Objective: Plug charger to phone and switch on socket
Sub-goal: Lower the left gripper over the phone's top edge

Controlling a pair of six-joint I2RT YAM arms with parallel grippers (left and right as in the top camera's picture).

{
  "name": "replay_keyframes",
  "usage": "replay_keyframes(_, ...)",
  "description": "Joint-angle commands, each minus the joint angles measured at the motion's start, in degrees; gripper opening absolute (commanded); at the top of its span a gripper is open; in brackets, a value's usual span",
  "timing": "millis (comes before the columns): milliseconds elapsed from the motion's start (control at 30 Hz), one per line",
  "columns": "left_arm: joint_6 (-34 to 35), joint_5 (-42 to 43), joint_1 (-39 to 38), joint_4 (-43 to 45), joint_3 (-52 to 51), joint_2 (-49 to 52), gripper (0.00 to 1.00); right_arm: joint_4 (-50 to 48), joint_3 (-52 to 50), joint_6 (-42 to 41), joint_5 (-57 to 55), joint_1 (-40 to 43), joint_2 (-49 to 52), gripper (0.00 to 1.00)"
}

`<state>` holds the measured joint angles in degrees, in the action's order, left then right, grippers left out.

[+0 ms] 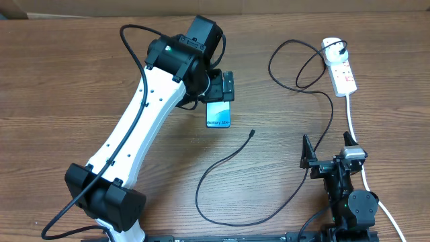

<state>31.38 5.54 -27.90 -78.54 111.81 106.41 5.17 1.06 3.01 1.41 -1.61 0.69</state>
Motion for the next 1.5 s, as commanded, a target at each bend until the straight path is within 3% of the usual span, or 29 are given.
replay_keyframes(0, -0.1, -6.3, -0.2, 1.6, 1.2, 0.3, 1.0, -0.3, -0.6, 0.3, -0.5, -0.3, -0.5, 1.0)
replay_keyframes(133, 5.0, -11.4, -0.3, 2.8, 1.2, 1.1, 1.0, -0.3, -0.6, 0.3, -0.5, -0.3, -0.5, 1.0)
replay_keyframes(500, 5.1, -9.7, -0.3, 12.0, 1.2, 6.0, 1.0, -0.3, -0.6, 0.3, -0.5, -0.3, -0.5, 1.0)
replay_keyframes(1467, -1.1, -8.8, -2.1, 15.4, 1.2, 24.4, 1.0, -0.3, -0.6, 0.3, -0.5, -0.3, -0.5, 1.0)
